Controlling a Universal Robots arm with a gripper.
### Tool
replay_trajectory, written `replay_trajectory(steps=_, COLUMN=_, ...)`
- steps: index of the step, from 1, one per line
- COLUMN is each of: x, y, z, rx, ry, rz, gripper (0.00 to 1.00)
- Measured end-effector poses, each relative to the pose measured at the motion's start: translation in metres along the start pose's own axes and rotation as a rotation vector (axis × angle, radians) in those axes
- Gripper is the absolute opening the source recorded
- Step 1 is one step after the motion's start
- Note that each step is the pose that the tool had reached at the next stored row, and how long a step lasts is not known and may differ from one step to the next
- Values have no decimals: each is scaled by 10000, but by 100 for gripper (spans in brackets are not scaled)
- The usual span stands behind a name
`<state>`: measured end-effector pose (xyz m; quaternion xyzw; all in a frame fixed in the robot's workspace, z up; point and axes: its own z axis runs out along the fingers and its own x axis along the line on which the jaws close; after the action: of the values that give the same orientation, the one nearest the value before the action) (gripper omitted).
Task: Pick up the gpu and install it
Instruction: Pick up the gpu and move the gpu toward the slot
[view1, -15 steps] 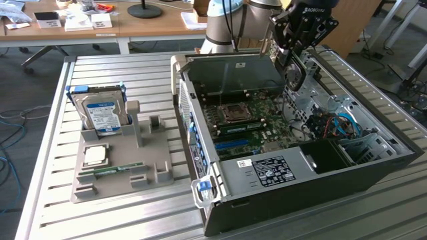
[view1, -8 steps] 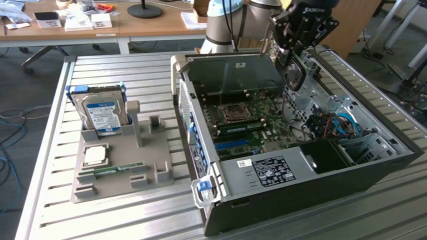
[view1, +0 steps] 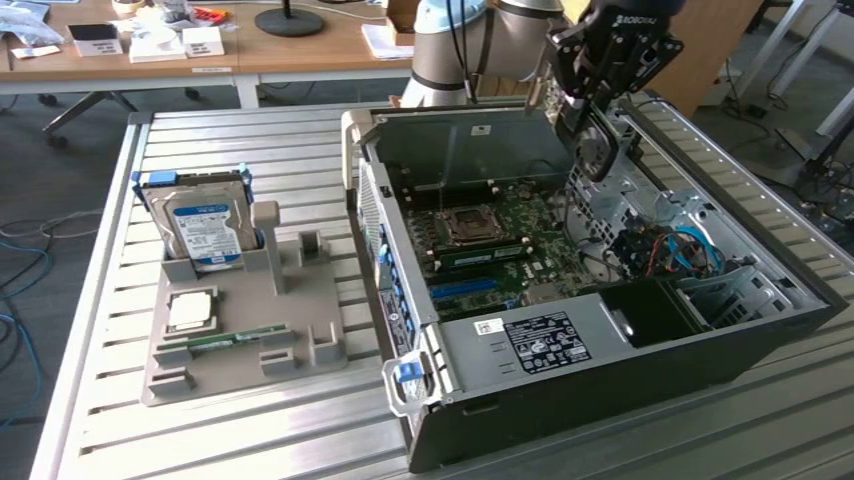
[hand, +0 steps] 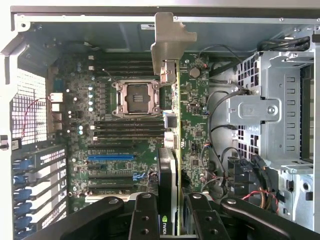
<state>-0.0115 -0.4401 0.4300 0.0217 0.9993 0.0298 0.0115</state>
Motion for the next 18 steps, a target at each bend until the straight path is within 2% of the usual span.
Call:
replay_trajectory(steps=6, x=-64, y=3, z=1, rx=0, ry=0, rz=0, gripper=27)
replay_trajectory(steps=18, x=-75, y=3, z=2, rx=0, ry=0, rz=-2, gripper=27)
